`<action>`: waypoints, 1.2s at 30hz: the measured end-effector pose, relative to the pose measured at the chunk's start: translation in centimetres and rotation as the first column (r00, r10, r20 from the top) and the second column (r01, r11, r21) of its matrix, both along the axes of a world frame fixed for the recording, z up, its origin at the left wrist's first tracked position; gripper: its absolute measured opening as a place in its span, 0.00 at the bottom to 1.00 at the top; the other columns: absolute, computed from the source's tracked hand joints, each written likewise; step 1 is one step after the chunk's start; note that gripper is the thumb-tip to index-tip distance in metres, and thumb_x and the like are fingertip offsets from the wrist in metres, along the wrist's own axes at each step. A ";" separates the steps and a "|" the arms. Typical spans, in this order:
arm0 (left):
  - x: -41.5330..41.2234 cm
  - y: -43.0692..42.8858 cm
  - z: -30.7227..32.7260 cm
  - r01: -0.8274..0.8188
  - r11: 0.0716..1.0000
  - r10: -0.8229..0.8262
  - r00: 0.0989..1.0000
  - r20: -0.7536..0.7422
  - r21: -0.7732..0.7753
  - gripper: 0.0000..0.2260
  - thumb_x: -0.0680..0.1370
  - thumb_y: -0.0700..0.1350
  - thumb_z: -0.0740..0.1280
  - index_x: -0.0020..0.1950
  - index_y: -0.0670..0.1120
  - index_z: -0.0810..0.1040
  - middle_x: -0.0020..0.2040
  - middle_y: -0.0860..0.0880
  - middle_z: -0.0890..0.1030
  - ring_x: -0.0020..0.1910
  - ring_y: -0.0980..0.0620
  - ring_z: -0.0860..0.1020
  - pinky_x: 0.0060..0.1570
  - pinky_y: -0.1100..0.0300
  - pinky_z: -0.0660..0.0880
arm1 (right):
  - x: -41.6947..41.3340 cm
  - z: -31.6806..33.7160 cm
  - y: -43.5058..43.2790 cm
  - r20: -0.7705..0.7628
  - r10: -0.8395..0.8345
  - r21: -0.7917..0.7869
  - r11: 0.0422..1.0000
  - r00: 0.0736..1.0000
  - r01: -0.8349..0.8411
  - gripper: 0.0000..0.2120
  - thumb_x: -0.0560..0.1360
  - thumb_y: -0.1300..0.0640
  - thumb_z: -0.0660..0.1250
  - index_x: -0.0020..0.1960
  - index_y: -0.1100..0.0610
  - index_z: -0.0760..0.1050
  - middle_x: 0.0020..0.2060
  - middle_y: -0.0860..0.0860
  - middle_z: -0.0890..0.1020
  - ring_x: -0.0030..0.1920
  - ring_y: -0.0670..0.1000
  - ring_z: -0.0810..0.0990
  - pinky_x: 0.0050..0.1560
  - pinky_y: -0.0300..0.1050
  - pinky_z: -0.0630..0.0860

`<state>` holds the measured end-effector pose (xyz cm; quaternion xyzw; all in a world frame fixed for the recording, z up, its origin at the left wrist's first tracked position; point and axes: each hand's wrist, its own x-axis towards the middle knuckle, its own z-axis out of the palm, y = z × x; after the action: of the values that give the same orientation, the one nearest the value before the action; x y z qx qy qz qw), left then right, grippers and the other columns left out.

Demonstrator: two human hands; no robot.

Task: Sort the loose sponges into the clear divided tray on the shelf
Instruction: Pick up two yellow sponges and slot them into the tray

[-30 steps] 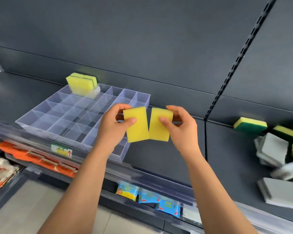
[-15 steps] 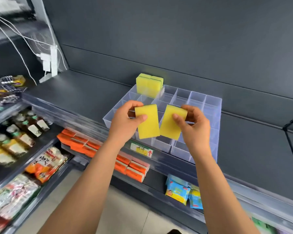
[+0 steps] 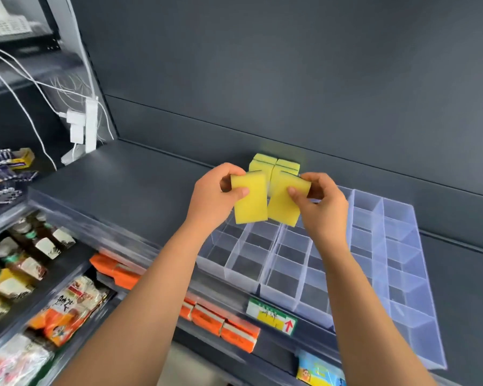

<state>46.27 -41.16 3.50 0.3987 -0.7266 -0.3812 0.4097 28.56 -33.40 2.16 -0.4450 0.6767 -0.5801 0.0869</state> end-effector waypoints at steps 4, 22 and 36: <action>-1.4 -4.0 0.1 0.022 0.998 -0.018 0.997 0.074 -0.052 0.12 0.71 0.39 0.71 0.48 0.55 0.77 0.48 0.56 0.80 0.47 0.54 0.78 0.47 0.60 0.75 | -1.1 -0.3 -3.3 -0.056 -0.036 0.038 0.999 0.998 0.038 0.10 0.70 0.57 0.73 0.48 0.50 0.75 0.35 0.44 0.77 0.39 0.48 0.76 0.43 0.44 0.76; -5.2 -12.7 -2.8 0.299 0.948 -0.249 0.909 0.336 -0.108 0.10 0.73 0.39 0.70 0.51 0.51 0.76 0.49 0.59 0.75 0.45 0.58 0.72 0.45 0.65 0.66 | -2.7 -2.5 -8.9 -0.216 -0.104 0.301 0.939 0.971 0.167 0.12 0.72 0.57 0.72 0.53 0.53 0.75 0.43 0.49 0.78 0.42 0.51 0.76 0.45 0.46 0.75; -6.0 -13.4 -5.3 0.363 0.890 -0.137 0.791 0.597 -0.277 0.10 0.74 0.39 0.70 0.53 0.45 0.73 0.55 0.49 0.72 0.54 0.50 0.71 0.43 0.52 0.75 | -2.4 -5.0 -8.9 -0.359 -0.088 0.380 0.896 0.929 0.232 0.13 0.73 0.59 0.71 0.56 0.57 0.76 0.53 0.52 0.75 0.40 0.50 0.75 0.44 0.41 0.72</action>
<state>40.29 -54.57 -1.82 0.3049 -0.9206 -0.1515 0.1911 26.12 -42.34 -2.88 -0.4495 0.8240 -0.3445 0.0155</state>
